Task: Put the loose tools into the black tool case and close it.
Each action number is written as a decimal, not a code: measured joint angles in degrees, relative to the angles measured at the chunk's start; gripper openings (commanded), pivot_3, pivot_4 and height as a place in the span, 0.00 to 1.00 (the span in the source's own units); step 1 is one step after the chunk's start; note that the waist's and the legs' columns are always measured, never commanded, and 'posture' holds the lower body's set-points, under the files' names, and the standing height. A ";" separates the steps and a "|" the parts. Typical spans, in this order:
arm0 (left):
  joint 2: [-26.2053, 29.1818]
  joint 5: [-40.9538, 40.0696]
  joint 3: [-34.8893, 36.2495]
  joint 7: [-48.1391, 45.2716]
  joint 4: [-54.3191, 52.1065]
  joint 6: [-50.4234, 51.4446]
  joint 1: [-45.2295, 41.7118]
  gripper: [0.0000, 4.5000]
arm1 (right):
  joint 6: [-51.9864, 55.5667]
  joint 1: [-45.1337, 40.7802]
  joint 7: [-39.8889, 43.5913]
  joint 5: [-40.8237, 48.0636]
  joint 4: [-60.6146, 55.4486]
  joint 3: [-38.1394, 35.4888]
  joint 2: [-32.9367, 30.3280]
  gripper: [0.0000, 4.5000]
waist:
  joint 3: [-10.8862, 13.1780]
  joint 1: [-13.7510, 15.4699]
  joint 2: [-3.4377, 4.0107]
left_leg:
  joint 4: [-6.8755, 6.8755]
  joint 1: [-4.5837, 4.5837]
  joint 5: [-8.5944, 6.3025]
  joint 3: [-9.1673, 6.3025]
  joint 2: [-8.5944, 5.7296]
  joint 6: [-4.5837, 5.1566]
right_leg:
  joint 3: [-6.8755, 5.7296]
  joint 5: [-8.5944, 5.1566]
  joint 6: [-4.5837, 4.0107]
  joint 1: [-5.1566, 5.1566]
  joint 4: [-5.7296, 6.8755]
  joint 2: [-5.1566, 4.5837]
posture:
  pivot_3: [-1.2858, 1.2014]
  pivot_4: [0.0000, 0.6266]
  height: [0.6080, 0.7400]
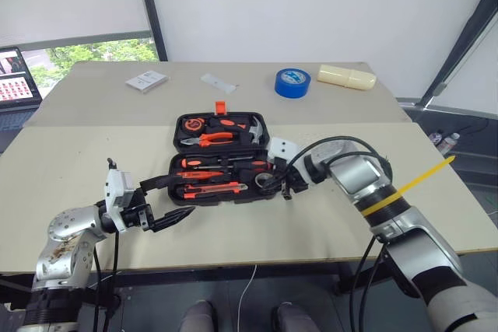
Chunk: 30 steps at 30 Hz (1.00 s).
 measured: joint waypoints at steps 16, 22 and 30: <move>1.81 2.26 3.09 9.44 8.21 0.95 -7.57 0.73 | -4.95 -5.34 6.98 8.91 7.37 -11.38 -4.84 0.32 | 0.02 -0.16 -0.02 | -0.01 0.03 0.00 -0.02 0.01 0.00 | -0.01 0.00 0.03 0.03 -0.03 0.02 | 0.52 0.24 1.00; 1.86 10.54 1.96 22.87 22.26 3.51 -18.37 0.24 | -22.20 -5.51 -10.23 3.17 28.42 -14.23 0.38 0.00 | 0.04 -0.43 -0.05 | -0.01 0.03 0.02 -0.05 -0.01 0.01 | 0.01 0.01 0.03 0.00 0.02 0.07 | 0.52 0.24 1.00; -3.01 19.74 -3.96 32.49 39.39 3.92 -30.82 0.02 | -42.79 -9.44 -28.70 -4.05 48.21 -14.48 8.18 0.00 | 0.05 -0.63 -0.07 | -0.31 -0.02 0.02 -0.05 -0.07 0.01 | 0.03 0.03 0.05 -0.08 -0.04 0.04 | 0.52 0.24 1.00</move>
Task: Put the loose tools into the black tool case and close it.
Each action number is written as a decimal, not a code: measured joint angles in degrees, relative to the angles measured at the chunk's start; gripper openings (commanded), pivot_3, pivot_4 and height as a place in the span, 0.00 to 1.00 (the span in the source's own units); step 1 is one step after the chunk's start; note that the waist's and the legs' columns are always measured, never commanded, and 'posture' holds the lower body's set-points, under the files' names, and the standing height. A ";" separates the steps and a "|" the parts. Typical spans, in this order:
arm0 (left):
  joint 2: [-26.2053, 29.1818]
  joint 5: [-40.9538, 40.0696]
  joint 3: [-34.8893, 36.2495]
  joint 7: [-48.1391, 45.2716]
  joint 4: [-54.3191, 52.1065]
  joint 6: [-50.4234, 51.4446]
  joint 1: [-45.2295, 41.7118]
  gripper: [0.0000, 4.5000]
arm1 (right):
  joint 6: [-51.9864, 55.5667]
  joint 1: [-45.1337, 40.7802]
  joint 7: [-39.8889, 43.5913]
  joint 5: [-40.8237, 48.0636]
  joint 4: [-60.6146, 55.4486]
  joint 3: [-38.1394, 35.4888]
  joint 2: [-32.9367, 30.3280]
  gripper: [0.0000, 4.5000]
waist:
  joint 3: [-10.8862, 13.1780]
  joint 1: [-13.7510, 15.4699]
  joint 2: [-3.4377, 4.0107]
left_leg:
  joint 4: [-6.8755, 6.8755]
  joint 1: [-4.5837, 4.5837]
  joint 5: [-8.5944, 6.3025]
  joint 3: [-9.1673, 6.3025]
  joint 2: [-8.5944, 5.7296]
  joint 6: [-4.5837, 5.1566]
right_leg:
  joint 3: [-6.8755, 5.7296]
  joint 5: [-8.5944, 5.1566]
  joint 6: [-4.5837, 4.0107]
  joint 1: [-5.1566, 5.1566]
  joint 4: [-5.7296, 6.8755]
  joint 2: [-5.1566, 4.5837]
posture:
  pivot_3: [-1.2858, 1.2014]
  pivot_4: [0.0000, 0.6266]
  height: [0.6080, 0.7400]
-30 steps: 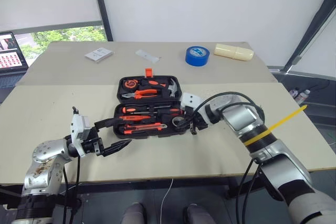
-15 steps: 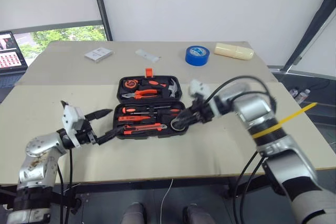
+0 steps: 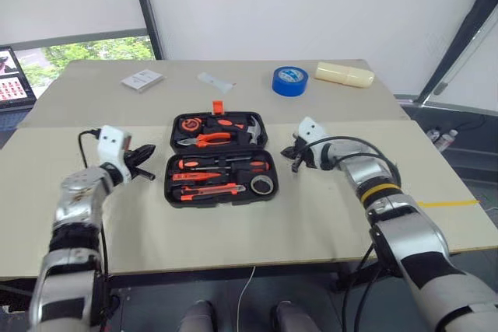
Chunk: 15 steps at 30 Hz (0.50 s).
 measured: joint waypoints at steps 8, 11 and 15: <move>-0.69 2.11 -2.82 -6.06 6.39 -0.81 -4.13 0.02 | -6.84 -1.12 0.20 -0.56 6.37 -2.93 3.34 0.00 | -0.01 -0.06 0.02 | 0.01 0.08 0.00 -0.01 -0.03 -0.01 | 0.00 0.00 0.01 0.11 0.02 -0.02 | 0.52 0.24 1.00; 0.22 1.56 -2.68 -11.98 6.06 -0.19 -3.56 0.02 | -6.84 -0.97 6.11 0.40 6.30 -4.48 3.03 0.00 | -0.01 -0.09 0.02 | -0.01 0.09 0.00 -0.01 -0.02 -0.01 | -0.01 -0.01 0.02 0.11 0.01 -0.01 | 0.52 0.24 1.00; 2.12 -0.31 -2.75 -19.40 -0.66 3.53 0.88 0.02 | -6.75 2.71 14.02 2.42 1.73 -6.16 1.32 0.00 | -0.02 -0.24 0.03 | -0.09 0.09 -0.06 -0.02 -0.02 -0.10 | -0.01 -0.03 0.05 0.11 -0.02 -0.02 | 0.52 0.24 1.00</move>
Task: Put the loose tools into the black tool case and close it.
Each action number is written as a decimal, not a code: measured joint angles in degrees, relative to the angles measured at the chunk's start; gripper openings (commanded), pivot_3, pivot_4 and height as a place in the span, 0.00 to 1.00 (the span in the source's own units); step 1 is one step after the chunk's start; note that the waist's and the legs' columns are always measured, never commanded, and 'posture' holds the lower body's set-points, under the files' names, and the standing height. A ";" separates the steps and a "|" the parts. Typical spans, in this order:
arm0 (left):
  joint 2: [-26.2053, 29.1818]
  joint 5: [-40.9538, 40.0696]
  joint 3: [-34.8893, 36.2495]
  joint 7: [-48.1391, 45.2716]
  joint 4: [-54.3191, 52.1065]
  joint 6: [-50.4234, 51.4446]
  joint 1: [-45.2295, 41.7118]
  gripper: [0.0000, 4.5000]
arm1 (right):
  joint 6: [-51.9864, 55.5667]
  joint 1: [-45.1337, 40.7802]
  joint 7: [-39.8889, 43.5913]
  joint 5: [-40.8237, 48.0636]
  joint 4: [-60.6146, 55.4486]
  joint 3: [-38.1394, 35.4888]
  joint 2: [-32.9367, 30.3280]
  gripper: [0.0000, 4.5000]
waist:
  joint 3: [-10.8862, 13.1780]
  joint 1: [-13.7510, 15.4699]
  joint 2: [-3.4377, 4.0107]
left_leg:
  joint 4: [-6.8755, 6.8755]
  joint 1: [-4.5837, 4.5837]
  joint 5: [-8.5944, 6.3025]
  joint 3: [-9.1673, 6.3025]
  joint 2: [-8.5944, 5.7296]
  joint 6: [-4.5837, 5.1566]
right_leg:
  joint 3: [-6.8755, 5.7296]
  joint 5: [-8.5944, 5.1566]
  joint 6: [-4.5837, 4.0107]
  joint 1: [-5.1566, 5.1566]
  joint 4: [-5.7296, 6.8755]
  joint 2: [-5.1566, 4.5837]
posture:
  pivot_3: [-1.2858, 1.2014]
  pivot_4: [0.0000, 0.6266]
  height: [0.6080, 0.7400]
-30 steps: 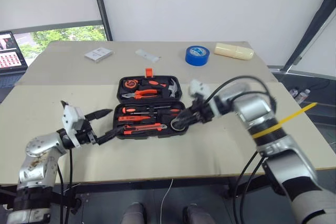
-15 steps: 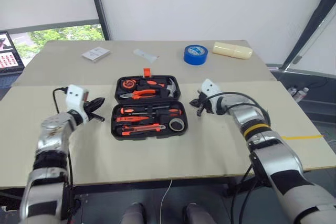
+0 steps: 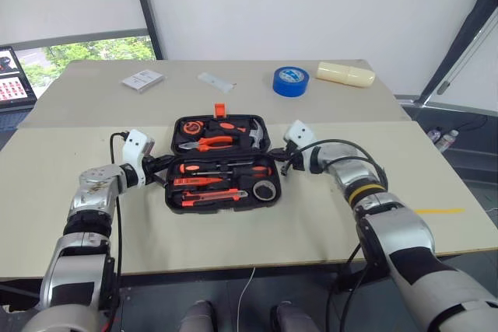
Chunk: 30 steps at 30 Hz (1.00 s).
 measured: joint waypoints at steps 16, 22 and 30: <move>3.53 -3.93 0.54 -2.20 -21.56 13.57 14.06 0.18 | 19.82 21.85 8.11 7.02 -40.02 -0.13 -5.37 0.00 | 0.01 0.11 -0.01 | 0.30 0.02 -0.03 -0.02 0.03 -0.05 | 0.00 -0.04 0.00 0.00 0.21 0.02 | 0.52 0.24 1.00; 9.19 -4.85 2.18 0.54 -23.57 23.61 13.82 0.66 | 35.24 23.23 5.69 10.88 -49.79 -2.66 -11.95 0.25 | 0.04 0.37 -0.02 | 0.37 0.00 -0.01 -0.04 0.03 -0.07 | 0.02 -0.05 0.00 -0.01 0.31 0.00 | 0.52 0.24 1.00; 12.20 -10.31 3.38 2.41 -23.62 44.96 3.88 1.00 | 77.63 15.37 -0.18 16.32 -63.82 -0.63 -16.96 0.83 | 0.04 0.39 -0.03 | 0.40 0.01 0.01 -0.07 0.03 -0.05 | 0.02 -0.08 -0.06 -0.08 0.39 0.03 | 0.52 0.24 1.00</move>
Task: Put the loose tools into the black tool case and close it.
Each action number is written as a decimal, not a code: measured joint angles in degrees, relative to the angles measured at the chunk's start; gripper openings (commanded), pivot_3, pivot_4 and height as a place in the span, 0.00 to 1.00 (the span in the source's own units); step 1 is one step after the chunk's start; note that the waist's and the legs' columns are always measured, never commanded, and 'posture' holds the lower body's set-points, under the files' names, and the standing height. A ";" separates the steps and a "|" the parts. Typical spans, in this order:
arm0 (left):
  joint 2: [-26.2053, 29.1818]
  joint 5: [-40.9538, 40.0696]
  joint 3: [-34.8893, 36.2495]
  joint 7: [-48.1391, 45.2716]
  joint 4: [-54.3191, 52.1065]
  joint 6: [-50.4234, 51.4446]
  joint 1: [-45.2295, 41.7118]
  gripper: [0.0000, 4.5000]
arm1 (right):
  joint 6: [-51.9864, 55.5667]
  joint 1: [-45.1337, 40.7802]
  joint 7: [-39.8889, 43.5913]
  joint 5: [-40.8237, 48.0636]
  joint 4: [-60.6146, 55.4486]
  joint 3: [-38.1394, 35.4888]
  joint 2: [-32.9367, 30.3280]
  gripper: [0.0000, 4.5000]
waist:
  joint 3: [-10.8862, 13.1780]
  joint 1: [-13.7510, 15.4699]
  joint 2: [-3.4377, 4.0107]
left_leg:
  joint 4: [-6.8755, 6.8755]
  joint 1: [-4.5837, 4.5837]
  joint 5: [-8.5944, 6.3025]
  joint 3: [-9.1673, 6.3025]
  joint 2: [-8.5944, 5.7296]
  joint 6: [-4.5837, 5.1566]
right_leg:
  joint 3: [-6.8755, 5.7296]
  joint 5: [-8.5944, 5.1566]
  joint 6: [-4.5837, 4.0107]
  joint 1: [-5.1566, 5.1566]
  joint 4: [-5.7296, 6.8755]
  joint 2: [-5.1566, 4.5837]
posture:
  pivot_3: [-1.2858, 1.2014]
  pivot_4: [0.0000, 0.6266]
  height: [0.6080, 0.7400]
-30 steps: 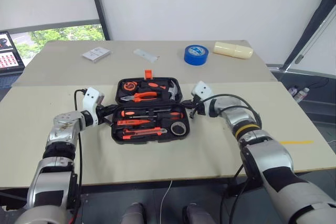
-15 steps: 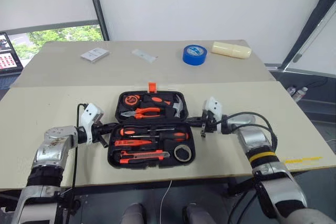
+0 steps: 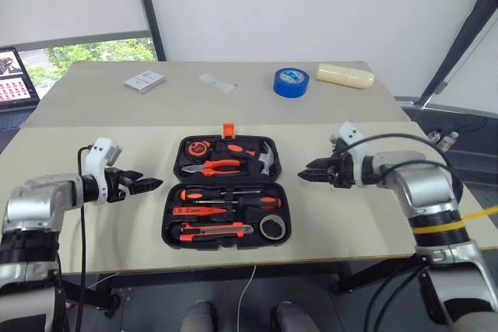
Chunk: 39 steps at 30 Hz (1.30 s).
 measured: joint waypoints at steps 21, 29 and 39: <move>-11.02 4.83 -5.00 11.48 16.26 -2.63 -14.31 0.89 | -4.66 -21.56 -15.50 -3.38 43.34 0.10 14.42 0.62 | 0.03 -0.11 -0.05 | -0.03 -0.42 0.02 -0.04 -0.06 0.03 | 0.00 0.02 0.02 -0.39 0.07 -0.01 | 0.52 0.24 1.00; -12.17 4.48 -4.41 11.61 17.80 -3.75 -15.12 0.28 | -4.64 -22.82 -14.19 -2.25 46.00 -0.63 15.68 0.02 | 0.02 -0.32 -0.05 | 0.04 -0.01 0.03 -0.10 -0.07 0.01 | 0.00 0.05 0.06 0.10 0.06 0.00 | 0.52 0.24 1.00; -15.49 -0.25 5.61 8.53 12.23 -24.03 -5.89 0.01 | -37.71 -6.79 -10.73 -2.46 31.39 -4.41 14.36 0.00 | 0.12 -0.20 -0.04 | 0.10 -0.46 0.07 -0.16 -0.11 -0.01 | 0.00 0.10 0.14 -0.21 -0.01 -0.03 | 0.52 0.24 1.00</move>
